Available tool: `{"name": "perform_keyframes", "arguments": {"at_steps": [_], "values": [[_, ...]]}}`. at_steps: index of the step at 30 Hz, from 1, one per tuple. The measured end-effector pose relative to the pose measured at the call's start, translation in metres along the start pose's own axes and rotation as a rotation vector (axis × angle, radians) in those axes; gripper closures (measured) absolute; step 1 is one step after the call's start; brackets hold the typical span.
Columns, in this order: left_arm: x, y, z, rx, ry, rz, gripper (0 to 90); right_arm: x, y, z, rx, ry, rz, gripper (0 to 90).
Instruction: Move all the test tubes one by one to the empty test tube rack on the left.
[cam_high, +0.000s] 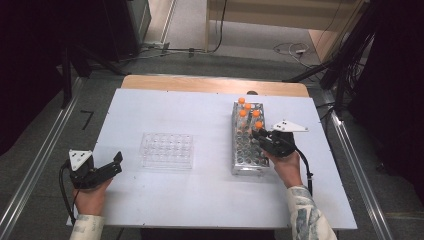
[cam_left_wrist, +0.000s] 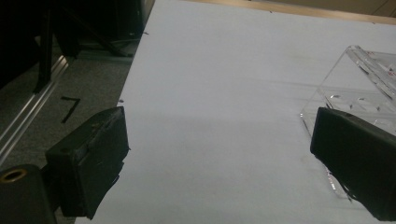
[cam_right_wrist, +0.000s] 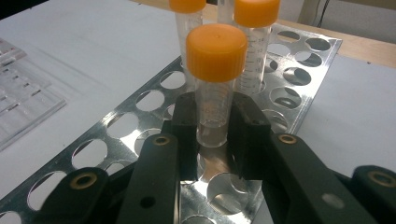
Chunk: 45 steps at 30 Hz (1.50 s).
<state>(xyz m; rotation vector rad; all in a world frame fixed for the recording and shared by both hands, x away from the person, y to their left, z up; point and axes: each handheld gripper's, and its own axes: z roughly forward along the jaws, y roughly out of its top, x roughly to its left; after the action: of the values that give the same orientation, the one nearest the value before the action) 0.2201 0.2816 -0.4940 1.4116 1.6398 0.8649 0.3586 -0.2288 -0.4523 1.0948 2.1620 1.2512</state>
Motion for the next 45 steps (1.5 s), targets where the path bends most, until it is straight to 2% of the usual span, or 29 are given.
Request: {"name": "perform_keyframes", "arguments": {"at_steps": [19,27,36,41,45], "values": [[-0.001,0.001,-0.002,-0.006,-0.007,0.003,4.5,0.003,0.028,-0.025,-0.084,-0.011,0.014,71.9],[-0.001,0.003,-0.006,-0.016,-0.009,-0.005,4.5,0.010,0.037,-0.037,-0.109,0.002,-0.005,72.1],[-0.012,0.015,-0.020,-0.044,-0.046,0.000,4.6,0.030,0.046,-0.042,-0.125,0.056,-0.017,72.1],[-0.023,0.019,-0.024,-0.038,-0.079,0.021,4.6,0.049,0.051,-0.040,-0.128,0.098,-0.048,72.1],[-0.030,0.022,-0.028,-0.042,-0.104,0.039,5.1,0.067,0.051,-0.033,-0.110,0.138,-0.074,72.1]]}}
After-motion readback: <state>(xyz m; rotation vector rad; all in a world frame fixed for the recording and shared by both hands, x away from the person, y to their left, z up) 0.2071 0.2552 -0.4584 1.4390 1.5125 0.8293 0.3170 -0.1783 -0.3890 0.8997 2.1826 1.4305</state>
